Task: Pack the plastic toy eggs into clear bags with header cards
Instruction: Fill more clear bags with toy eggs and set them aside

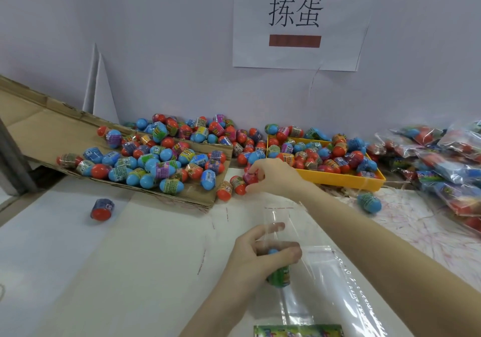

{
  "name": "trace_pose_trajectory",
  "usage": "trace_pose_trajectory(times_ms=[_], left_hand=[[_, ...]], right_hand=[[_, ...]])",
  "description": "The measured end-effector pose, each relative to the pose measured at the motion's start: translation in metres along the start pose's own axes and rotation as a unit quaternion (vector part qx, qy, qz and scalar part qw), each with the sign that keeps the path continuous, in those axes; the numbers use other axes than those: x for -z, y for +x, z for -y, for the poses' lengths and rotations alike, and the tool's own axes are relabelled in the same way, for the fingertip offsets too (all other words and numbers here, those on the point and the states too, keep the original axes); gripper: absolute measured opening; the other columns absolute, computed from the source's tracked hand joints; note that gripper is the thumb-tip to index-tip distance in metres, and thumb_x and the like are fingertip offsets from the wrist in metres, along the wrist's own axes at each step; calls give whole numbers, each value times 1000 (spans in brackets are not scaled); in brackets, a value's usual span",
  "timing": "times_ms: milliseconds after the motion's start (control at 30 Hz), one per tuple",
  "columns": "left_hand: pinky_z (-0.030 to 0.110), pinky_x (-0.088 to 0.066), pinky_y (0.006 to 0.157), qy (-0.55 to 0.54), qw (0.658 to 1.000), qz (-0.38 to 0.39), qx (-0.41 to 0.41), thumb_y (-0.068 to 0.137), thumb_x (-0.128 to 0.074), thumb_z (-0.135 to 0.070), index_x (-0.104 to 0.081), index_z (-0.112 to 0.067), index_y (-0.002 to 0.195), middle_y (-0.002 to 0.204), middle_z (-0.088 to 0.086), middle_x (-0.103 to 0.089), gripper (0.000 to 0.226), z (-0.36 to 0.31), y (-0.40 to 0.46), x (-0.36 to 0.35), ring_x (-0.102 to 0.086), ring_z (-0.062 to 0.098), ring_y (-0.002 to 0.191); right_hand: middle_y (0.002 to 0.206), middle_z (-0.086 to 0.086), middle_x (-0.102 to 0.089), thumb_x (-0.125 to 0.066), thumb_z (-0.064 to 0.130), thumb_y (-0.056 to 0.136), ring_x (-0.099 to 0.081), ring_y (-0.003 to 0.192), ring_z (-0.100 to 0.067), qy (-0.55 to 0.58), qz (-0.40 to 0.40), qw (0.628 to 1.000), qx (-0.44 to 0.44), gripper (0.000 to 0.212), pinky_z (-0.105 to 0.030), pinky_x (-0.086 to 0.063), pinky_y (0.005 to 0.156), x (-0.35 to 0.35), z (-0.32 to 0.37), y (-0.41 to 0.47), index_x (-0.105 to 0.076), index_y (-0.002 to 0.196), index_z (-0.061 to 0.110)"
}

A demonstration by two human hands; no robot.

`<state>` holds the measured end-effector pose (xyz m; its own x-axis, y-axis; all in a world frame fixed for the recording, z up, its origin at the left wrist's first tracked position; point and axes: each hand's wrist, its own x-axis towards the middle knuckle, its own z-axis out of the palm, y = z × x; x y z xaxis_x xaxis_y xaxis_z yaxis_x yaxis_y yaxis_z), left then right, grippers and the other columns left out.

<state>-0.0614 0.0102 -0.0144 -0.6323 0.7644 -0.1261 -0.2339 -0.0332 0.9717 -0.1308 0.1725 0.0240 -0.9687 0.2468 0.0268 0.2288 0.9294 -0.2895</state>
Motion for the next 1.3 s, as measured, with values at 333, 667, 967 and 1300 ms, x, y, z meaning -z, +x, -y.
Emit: trace_pose_trajectory(times_ms=[333,667,967,1300], left_hand=[[14,-50,65,10,1000,2,-3,69,-77,-15,-59,-26,108,91,-1,-75,44,1,-1,2,-70,13,87],[12,-50,63,5,1000,-9,-11,68,-79,-13,-62,-25,105,90,-4,-75,43,-1,1,2,-70,10,86],[10,-49,59,32,999,39,-14,67,-81,-9,-64,-27,105,91,-5,-75,45,-7,-4,0,-70,9,84],[7,-47,54,20,1000,9,-17,69,-77,-11,-63,-28,101,87,-9,-75,39,-8,-3,-2,-68,1,80]], right_hand=[[114,-2,-62,-61,23,86,-57,98,-15,132,-78,988,-28,37,-34,-50,86,-5,-12,-13,-55,122,18],[95,32,-62,-53,36,81,-54,90,4,172,56,971,155,29,-19,-48,78,96,-9,-130,-52,106,50],[118,22,-46,-50,13,93,-21,101,-8,-246,101,954,139,48,-29,-16,78,94,12,-135,-44,128,46],[115,17,-45,-51,3,90,-25,101,-12,-112,188,972,83,50,-34,-26,88,90,11,-132,-56,113,47]])
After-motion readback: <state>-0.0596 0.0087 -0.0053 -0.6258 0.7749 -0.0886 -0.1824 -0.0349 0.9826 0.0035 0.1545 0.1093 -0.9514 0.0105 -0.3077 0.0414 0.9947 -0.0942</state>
